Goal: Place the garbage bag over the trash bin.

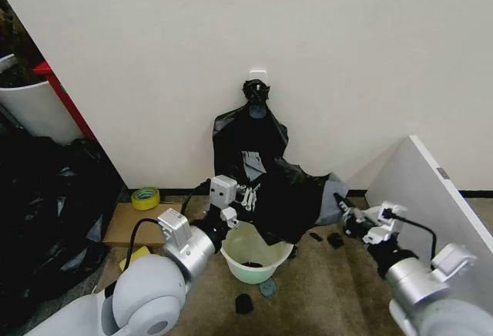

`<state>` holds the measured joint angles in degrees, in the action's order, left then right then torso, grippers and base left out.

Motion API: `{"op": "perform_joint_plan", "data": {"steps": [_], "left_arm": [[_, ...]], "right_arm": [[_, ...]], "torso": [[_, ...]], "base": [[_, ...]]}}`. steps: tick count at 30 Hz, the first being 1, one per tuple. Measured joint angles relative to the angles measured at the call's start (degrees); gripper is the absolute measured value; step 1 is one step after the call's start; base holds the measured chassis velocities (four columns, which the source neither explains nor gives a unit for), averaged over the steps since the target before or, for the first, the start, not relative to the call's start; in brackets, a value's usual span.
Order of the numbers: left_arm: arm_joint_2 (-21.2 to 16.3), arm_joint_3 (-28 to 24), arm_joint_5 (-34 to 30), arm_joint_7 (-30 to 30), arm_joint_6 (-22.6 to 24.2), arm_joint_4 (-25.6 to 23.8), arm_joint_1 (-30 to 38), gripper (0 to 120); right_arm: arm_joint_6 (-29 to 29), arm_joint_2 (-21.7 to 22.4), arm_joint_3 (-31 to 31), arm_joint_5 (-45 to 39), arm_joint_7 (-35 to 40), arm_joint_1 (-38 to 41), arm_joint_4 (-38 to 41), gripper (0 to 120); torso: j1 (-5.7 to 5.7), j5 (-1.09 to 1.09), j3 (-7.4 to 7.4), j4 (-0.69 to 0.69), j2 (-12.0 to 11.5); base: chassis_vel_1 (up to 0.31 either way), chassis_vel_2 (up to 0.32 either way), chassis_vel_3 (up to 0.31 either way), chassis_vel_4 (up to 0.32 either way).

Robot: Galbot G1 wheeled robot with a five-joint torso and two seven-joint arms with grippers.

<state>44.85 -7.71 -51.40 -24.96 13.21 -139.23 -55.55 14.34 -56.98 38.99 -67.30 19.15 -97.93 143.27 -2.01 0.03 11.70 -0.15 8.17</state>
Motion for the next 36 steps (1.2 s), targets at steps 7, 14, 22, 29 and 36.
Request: {"op": "perform_joint_plan", "data": {"steps": [7,14,22,29,36], "left_arm": [[1.2,0.0,-5.9,-3.3,2.2,-0.9,0.5,0],[4.8,-1.0,-13.1,-6.6,4.3,-1.4,3.2,0],[4.2,0.1,-11.2,-6.5,4.1,2.0,2.7,0],[4.5,2.3,-7.2,-6.2,1.2,7.1,-0.2,0],[5.4,3.0,-2.6,-5.8,-1.3,11.4,-4.0,0]], "right_arm": [[2.3,0.0,0.1,-4.0,3.0,0.9,0.0,0],[4.8,2.5,1.5,-13.9,8.2,8.8,0.0,0],[6.0,-0.2,-0.9,-14.0,8.7,9.2,0.0,0],[4.7,-3.7,-7.4,-7.3,7.7,9.8,0.0,0],[2.4,-7.4,-14.0,3.6,4.8,7.8,-2.4,0]], "torso": [[0.0,0.01,0.0,-0.01,0.0],[0.0,0.0,0.01,0.01,0.0],[0.0,0.0,0.01,-0.01,0.0],[0.0,-0.01,0.01,0.01,0.0],[0.0,-0.02,0.0,0.0,0.0]], "base": [[0.0,0.0,0.0,0.0],[0.0,0.0,0.0,0.0],[0.0,0.0,0.0,0.0],[0.0,0.0,0.0,0.0],[0.0,0.0,0.0,0.0]]}}
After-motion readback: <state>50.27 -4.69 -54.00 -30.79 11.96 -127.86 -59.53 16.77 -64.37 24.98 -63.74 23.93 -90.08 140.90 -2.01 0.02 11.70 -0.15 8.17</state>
